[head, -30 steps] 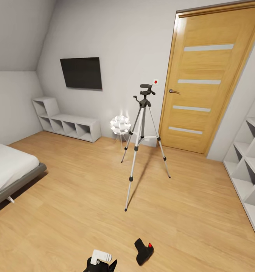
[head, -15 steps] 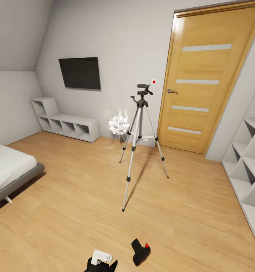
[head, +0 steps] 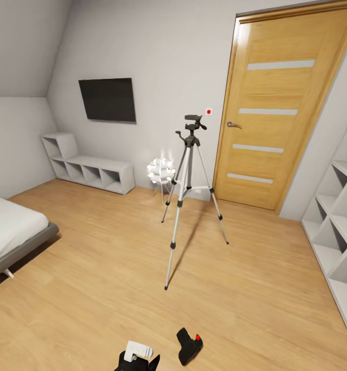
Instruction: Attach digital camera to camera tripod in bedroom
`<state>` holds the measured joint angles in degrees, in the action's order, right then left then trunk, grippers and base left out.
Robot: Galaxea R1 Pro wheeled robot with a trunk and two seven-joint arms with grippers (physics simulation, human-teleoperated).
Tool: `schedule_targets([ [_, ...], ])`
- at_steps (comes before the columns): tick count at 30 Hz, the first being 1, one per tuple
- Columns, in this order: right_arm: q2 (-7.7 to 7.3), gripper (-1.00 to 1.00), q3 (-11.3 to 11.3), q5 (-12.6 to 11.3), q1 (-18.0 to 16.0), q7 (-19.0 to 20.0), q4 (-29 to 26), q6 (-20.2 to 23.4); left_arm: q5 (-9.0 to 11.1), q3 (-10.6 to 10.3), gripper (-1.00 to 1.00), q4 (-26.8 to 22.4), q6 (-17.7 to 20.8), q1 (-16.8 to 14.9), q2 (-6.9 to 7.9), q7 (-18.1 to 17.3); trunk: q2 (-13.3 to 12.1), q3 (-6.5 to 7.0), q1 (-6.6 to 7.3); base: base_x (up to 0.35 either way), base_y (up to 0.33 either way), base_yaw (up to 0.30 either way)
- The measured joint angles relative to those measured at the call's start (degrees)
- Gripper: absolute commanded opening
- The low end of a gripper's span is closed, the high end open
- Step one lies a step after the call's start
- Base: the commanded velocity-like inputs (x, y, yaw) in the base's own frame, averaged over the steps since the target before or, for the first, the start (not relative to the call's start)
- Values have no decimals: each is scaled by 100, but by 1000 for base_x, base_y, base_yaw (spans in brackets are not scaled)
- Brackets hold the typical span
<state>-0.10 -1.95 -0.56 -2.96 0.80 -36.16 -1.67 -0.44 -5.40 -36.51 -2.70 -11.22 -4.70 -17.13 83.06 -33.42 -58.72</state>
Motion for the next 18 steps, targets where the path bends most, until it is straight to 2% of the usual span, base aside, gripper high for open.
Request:
schedule_targets([
  [13,0,100,4,0,0,0,0,0,-3,-6,100,0,1,0,-5,0,0,0,-1,40,-41,0],
  [18,0,100,4,0,0,0,-1,0,-3,-11,100,0,-1,0,-5,0,0,0,0,144,-123,0],
])
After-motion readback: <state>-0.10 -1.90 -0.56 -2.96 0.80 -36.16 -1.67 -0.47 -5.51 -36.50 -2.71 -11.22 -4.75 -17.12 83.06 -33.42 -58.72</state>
